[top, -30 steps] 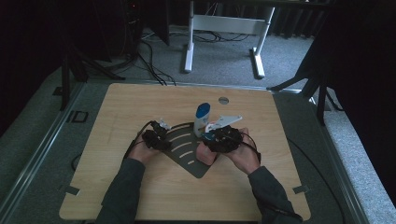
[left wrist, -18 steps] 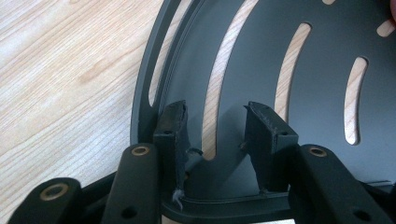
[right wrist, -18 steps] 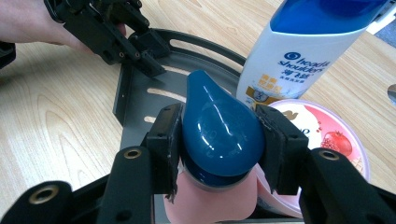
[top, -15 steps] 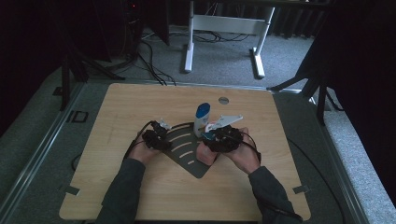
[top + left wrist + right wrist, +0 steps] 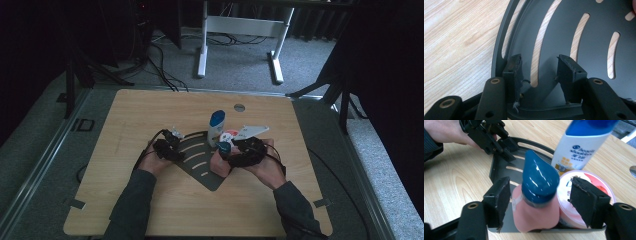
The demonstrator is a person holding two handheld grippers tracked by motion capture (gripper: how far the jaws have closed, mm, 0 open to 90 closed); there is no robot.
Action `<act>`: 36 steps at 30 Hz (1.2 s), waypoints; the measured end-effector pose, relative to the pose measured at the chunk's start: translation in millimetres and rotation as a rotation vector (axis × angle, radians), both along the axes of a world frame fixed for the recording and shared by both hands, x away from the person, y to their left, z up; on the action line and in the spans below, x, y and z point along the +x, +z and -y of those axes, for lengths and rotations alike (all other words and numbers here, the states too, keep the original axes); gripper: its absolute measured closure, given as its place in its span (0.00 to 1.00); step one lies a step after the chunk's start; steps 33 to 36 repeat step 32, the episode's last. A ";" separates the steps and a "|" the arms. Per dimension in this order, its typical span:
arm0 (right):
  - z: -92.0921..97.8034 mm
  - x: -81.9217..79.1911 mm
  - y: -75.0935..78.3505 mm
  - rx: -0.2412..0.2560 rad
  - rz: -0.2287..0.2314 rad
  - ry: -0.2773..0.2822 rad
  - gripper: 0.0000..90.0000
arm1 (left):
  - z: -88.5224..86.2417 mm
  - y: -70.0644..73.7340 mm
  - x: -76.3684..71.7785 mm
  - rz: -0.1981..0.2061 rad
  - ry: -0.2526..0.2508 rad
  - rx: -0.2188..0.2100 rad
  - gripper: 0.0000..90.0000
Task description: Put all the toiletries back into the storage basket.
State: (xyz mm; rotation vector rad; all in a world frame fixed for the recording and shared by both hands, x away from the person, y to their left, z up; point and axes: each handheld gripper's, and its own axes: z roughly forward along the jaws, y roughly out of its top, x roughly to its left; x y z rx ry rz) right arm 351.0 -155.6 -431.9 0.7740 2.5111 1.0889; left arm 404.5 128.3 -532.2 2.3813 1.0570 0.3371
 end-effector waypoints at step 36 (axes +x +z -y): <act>78.9 -2.1 -73.0 0.037 -0.116 -0.234 0.35 | -23.2 27.4 -13.5 0.097 0.061 -0.060 0.59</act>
